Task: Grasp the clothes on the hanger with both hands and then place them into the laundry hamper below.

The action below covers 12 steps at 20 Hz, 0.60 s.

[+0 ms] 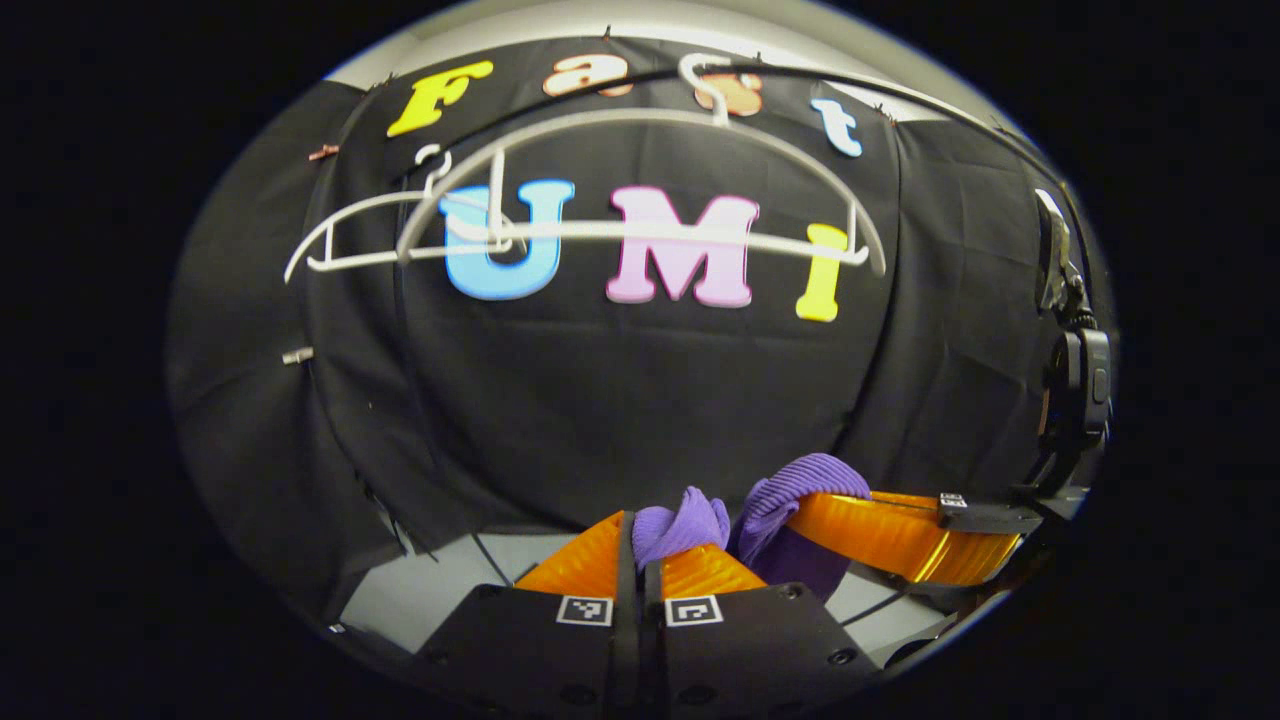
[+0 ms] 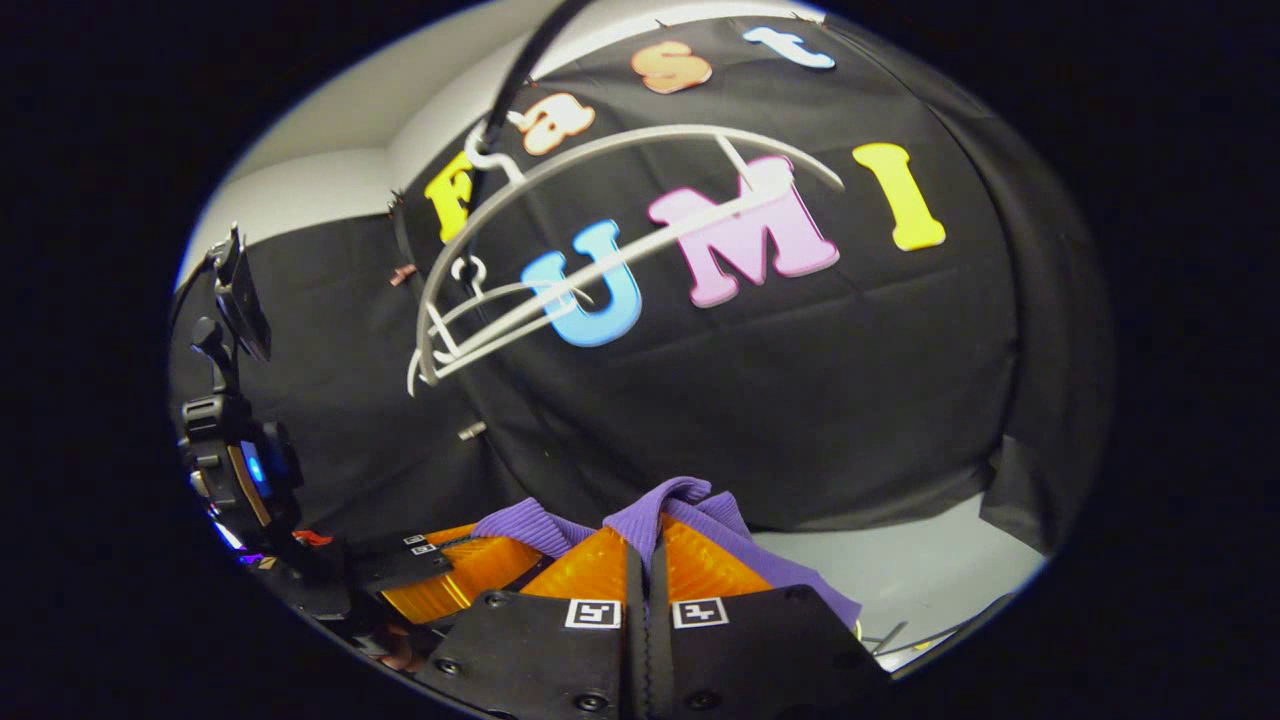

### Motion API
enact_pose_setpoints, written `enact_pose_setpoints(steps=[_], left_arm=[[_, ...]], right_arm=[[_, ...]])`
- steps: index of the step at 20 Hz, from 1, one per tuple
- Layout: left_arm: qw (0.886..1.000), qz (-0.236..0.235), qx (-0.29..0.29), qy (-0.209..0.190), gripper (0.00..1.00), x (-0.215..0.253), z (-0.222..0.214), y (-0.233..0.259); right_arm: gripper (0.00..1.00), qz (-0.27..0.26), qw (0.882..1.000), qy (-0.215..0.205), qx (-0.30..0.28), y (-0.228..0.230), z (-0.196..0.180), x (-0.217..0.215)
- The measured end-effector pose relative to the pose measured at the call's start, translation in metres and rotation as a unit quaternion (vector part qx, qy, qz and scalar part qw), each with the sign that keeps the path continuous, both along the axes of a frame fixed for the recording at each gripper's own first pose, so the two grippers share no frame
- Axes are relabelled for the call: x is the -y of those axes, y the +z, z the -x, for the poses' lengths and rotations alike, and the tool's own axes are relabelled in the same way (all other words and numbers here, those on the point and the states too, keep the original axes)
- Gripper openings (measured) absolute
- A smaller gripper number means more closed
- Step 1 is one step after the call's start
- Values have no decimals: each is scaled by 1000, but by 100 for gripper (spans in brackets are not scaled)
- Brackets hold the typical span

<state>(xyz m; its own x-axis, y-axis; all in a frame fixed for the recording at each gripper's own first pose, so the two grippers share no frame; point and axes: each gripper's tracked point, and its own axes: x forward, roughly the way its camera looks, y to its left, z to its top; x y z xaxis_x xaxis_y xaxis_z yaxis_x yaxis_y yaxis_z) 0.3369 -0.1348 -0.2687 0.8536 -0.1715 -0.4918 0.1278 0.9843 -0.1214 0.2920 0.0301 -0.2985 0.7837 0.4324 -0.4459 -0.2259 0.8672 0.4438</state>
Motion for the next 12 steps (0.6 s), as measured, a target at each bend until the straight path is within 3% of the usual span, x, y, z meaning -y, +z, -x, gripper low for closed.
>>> enact_pose_setpoints(steps=[4, 8, 12], left_arm=[[995, -12, -96, -21, 5, 11, 14, -83], [981, -35, -189, -36, 5, 11, 39, -165], [966, -55, -249, -49, 5, 9, 62, -216]], right_arm=[[4, 65, 994, 4, -84, -93, 14, 17], [5, 157, 973, 14, -168, -181, 43, 40], [5, 191, 957, 22, -217, -228, 68, 46]])
